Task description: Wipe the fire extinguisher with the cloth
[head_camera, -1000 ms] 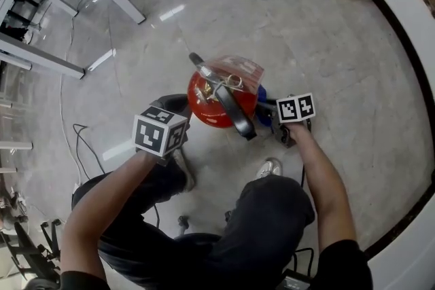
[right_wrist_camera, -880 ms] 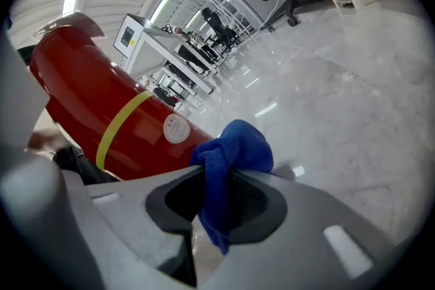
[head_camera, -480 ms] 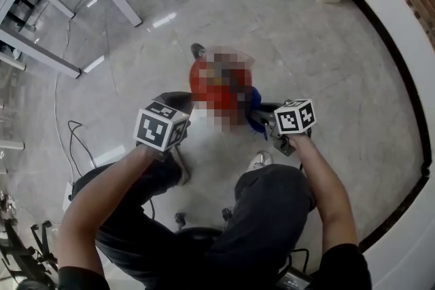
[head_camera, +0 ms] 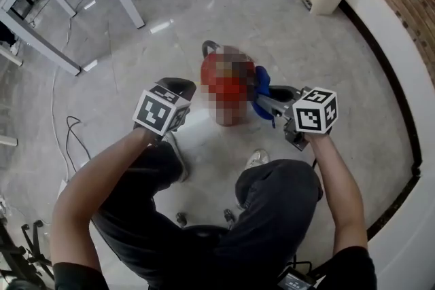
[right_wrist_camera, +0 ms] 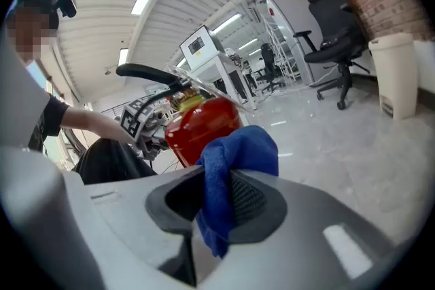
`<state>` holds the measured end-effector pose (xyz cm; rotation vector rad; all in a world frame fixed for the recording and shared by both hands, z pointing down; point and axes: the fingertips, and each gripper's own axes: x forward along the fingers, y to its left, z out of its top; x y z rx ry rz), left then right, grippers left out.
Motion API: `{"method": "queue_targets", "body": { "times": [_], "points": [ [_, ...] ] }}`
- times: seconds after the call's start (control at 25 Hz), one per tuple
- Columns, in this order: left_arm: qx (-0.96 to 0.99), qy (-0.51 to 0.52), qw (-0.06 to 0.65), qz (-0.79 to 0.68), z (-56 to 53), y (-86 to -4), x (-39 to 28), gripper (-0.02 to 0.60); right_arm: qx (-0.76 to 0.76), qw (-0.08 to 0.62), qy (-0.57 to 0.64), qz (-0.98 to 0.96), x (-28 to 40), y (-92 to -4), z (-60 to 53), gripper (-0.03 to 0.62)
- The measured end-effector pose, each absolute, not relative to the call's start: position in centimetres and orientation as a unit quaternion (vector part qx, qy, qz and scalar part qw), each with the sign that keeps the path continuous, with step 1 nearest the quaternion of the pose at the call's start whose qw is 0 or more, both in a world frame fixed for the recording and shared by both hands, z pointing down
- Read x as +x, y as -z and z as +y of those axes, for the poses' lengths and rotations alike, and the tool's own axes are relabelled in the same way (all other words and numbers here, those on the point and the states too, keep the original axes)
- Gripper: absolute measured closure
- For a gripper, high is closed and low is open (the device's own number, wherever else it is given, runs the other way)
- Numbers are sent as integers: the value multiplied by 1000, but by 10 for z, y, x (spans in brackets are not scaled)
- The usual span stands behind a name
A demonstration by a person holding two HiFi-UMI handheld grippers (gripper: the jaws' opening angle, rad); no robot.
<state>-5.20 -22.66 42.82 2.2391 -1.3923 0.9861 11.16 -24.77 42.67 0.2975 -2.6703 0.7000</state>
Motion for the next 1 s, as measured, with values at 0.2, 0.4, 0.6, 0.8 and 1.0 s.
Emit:
{"method": "queue_targets", "body": {
  "times": [0.2, 0.4, 0.6, 0.8, 1.0],
  "points": [
    [804, -360, 121, -457, -236, -396, -43, 575, 111, 175, -217, -954, 113, -393, -242, 507],
    [822, -343, 99, -443, -237, -376, -35, 575, 98, 170, -201, -960, 114, -369, -230, 507],
    [849, -312, 92, -416, -235, -370, -26, 575, 95, 180, -181, -962, 126, -339, -220, 507],
    [863, -266, 101, -418, -249, -352, -34, 575, 130, 200, -169, -956, 153, -328, -222, 507],
    [863, -264, 90, -420, -264, -336, -45, 575, 193, 137, -196, -952, 181, -305, -233, 507]
  ]
}}
